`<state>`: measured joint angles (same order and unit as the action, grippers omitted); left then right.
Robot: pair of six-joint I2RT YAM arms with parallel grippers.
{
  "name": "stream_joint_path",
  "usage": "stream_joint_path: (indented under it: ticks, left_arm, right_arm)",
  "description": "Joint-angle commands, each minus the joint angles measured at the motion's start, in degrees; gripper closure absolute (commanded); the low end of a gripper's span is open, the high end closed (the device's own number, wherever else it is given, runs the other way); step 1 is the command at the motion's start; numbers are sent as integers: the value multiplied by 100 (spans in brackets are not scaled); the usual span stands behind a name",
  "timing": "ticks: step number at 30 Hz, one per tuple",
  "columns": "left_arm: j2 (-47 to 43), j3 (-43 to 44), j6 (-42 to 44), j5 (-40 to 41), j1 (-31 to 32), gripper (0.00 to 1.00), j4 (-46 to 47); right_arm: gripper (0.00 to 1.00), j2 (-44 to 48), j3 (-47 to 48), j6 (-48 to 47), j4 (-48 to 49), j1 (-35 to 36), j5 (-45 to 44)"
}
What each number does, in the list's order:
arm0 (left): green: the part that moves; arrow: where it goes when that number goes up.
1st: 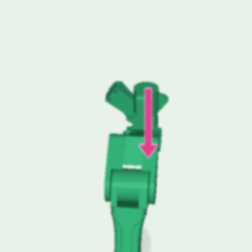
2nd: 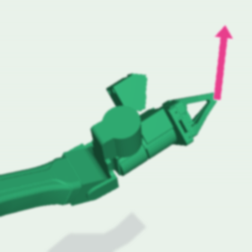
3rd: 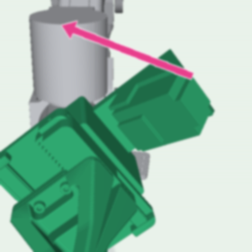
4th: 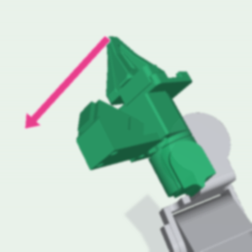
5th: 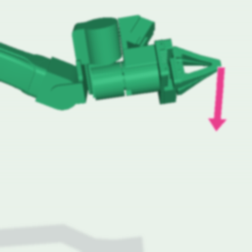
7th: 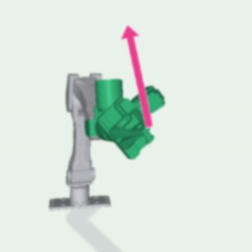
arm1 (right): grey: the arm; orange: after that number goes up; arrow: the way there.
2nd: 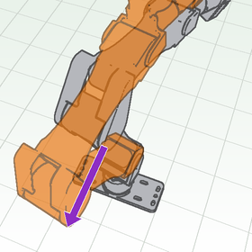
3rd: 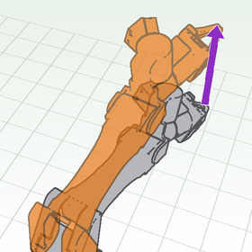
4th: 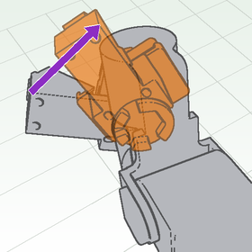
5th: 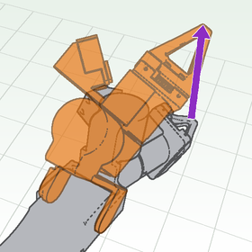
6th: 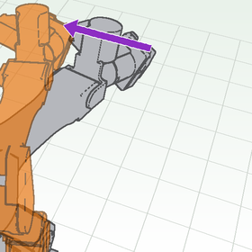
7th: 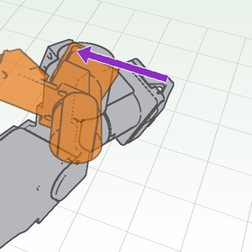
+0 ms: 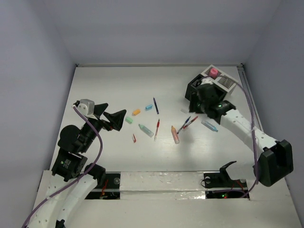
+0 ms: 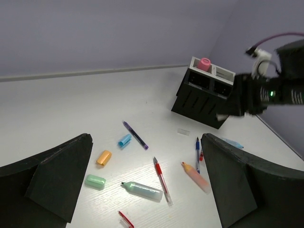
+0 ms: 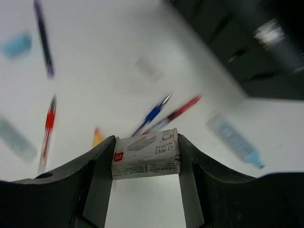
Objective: Sort the stationery into containers
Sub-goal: Pick up the stationery from the center of the board, then place the stationery in the storage box.
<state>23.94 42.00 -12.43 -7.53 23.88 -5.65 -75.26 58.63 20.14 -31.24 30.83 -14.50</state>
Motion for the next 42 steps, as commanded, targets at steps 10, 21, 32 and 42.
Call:
stream_joint_path:
  ticks: [10, 21, 32, 42]
  left_arm:
    - [-74, 54, 38, -108, -41, 1, 222]
    - [14, 63, 47, -100, 12, 1, 231]
    - [67, 63, 47, -82, 12, 1, 240]
    - [84, 63, 47, -73, 12, 1, 231]
  right_arm:
    - [61, -1551, 1835, -520, 2123, -2897, -598]
    - [56, -2466, 2618, -696, 2079, -3416, -439]
    - [24, -2476, 2653, -582, 1929, -3417, -545]
    - [14, -1396, 1987, -301, 2245, -3005, 754]
